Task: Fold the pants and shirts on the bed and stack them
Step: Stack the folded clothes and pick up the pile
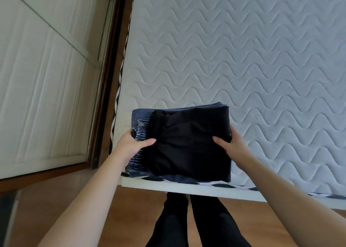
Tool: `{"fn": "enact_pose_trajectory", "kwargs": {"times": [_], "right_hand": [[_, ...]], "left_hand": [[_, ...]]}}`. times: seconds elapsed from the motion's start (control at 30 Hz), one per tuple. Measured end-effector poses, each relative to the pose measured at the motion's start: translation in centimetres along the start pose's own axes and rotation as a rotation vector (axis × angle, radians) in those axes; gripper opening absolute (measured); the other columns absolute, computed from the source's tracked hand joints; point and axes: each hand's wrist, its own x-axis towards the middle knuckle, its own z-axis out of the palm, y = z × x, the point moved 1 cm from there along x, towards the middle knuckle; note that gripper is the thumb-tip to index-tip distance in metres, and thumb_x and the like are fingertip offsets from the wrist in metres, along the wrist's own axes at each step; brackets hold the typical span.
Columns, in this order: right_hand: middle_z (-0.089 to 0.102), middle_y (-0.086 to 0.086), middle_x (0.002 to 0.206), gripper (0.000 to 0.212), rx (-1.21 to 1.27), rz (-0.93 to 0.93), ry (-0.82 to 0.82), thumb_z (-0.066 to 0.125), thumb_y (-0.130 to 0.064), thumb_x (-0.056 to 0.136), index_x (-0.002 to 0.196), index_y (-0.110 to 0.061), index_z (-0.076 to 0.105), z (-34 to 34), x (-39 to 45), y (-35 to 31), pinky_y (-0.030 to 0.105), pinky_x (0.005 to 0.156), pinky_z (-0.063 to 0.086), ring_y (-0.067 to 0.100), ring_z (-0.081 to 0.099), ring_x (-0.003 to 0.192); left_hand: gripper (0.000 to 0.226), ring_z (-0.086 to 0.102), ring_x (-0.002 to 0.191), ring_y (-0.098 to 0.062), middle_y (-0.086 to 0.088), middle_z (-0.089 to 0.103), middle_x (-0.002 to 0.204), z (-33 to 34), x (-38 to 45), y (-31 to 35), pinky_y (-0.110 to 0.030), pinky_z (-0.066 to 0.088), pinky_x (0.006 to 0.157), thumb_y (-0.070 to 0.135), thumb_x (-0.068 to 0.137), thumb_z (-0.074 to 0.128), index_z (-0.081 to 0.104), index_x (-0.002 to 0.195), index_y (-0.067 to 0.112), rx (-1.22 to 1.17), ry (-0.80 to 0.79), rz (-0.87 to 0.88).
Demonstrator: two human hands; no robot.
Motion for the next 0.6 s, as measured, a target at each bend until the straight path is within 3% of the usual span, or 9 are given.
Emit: {"fn": "enact_pose_trajectory", "kwargs": {"times": [0.17,0.33,0.47,0.6], "right_hand": [[0.069,-0.019,0.107,0.041,0.067,-0.049,0.072,0.077,-0.035,0.083,0.116,-0.045,0.056,-3.8,-6.8,-4.2,0.030,0.084,0.054,0.004,0.068,0.098],[0.071,-0.011,0.109,0.041,0.213,-0.116,0.184,0.079,-0.029,0.082,0.117,-0.037,0.059,-6.2,-14.5,-7.0,0.024,0.076,0.058,0.007,0.070,0.097],[0.070,-0.005,0.114,0.047,0.289,-0.170,0.333,0.078,-0.024,0.083,0.125,-0.028,0.058,-7.7,-21.0,-7.9,0.036,0.086,0.057,0.014,0.069,0.100],[0.071,-0.006,0.111,0.042,0.369,-0.216,0.488,0.077,-0.023,0.084,0.121,-0.031,0.060,-8.7,-27.2,-7.3,0.025,0.074,0.058,0.009,0.071,0.093]], "left_hand": [[0.070,0.071,0.083,-0.004,0.014,0.075,0.094,-0.6,-6.1,5.2,-0.032,0.054,0.079,0.053,0.040,0.094,0.070,0.103,0.032,0.030,-0.049,0.135],[0.066,0.069,0.078,0.002,0.019,0.074,0.089,-0.2,-11.1,10.4,-0.023,0.049,0.070,0.049,0.045,0.093,0.067,0.102,0.028,0.093,-0.100,0.302],[0.053,0.068,0.073,0.005,0.025,0.072,0.083,1.1,-14.1,14.6,-0.018,0.047,0.064,0.047,0.052,0.092,0.064,0.095,0.032,0.198,-0.208,0.442],[0.058,0.069,0.074,0.002,0.023,0.073,0.085,3.6,-17.0,17.6,-0.020,0.051,0.066,0.052,0.047,0.092,0.065,0.094,0.032,0.278,-0.326,0.563]]}}
